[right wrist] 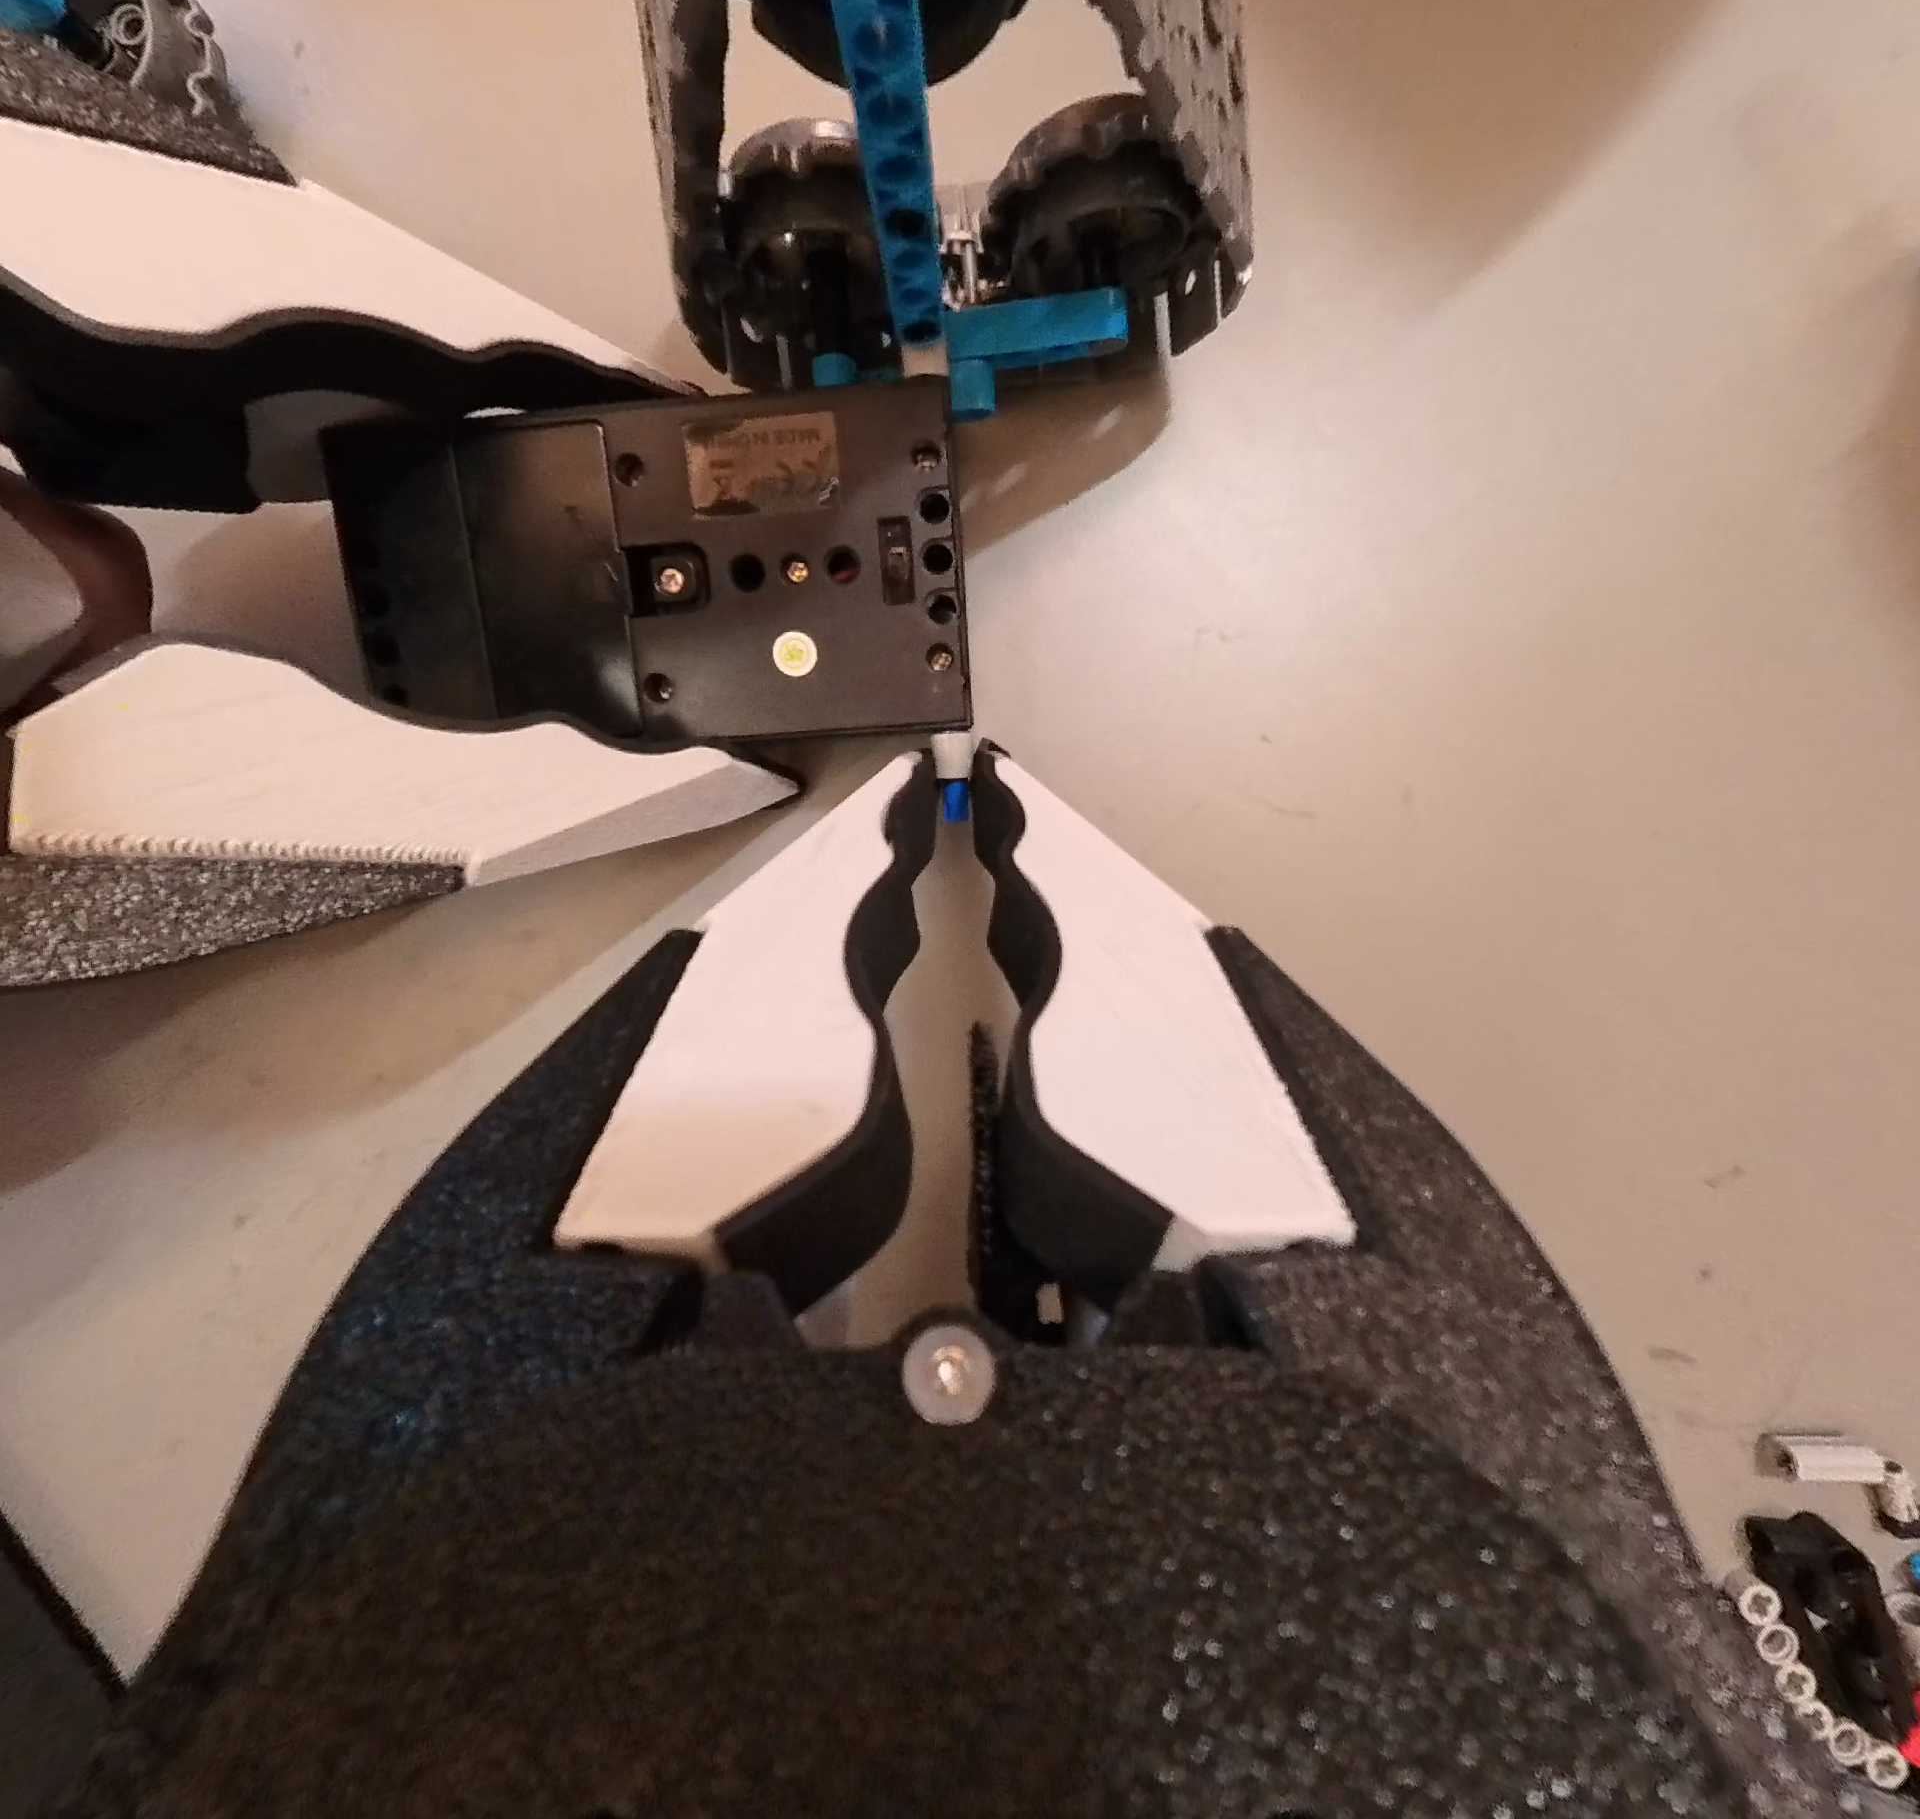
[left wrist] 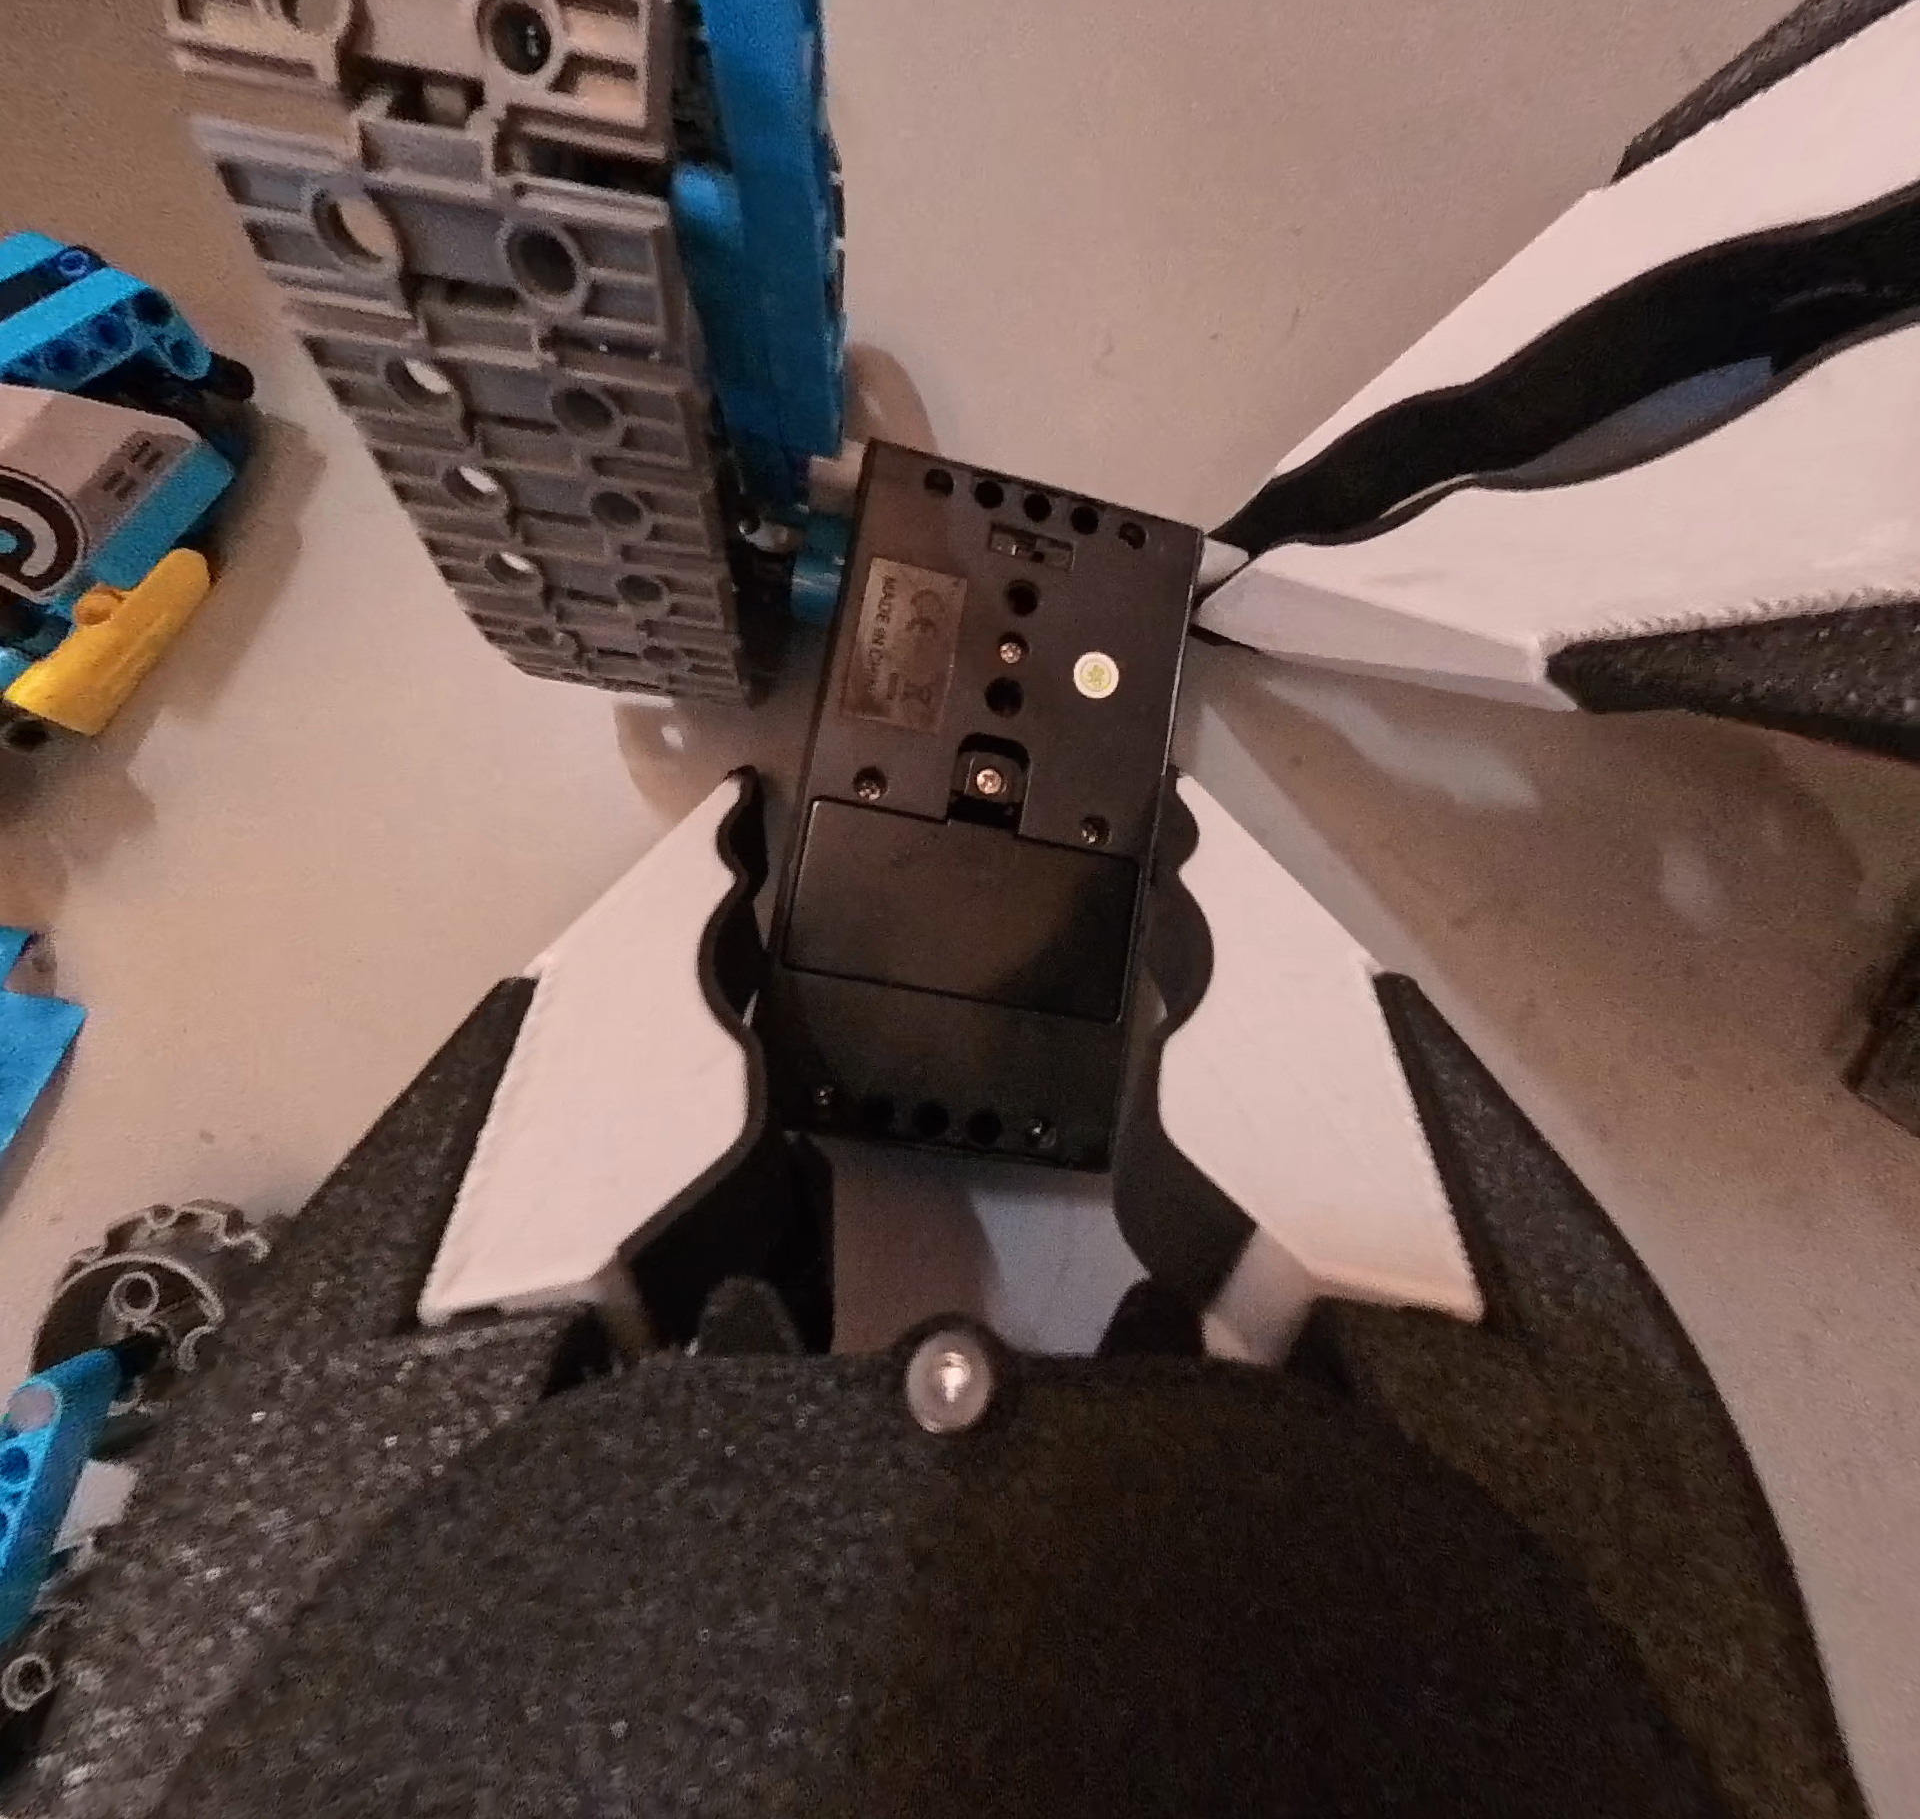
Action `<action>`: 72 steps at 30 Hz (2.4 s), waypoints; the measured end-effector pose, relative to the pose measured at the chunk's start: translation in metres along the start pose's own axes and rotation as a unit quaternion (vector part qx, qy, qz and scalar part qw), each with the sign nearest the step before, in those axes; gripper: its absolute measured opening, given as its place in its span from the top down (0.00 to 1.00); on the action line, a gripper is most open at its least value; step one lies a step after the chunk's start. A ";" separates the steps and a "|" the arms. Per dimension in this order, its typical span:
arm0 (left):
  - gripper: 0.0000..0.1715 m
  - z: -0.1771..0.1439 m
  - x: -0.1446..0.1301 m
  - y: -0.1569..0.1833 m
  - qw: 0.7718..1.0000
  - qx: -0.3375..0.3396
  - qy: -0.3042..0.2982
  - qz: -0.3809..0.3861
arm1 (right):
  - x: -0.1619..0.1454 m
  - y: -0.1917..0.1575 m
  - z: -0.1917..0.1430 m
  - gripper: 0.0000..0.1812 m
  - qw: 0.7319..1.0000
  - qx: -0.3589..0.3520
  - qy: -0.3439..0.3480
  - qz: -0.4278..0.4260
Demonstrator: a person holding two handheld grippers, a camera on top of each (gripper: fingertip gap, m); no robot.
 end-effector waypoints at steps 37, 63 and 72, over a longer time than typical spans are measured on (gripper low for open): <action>0.62 -0.006 0.000 -0.016 0.999 0.017 0.044 -0.005 | -0.018 0.000 -0.067 0.98 0.969 0.219 0.112 0.021; 0.99 -0.122 0.054 0.048 0.803 -0.453 0.370 -0.114 | 0.001 -0.029 -0.113 0.88 0.809 0.530 0.241 0.077; 0.99 -0.118 0.051 0.057 0.818 -0.445 0.355 -0.082 | -0.002 -0.037 -0.113 0.97 0.830 0.503 0.240 0.023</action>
Point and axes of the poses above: each gripper's, where its closed fingertips meet, z out along the fingers, x out of its top, y = z × x across the jaws, the point moved 5 cm from there along -z, back along the fingers, and after that the axes turned 4 degrees about z, right-handed, at the moved point
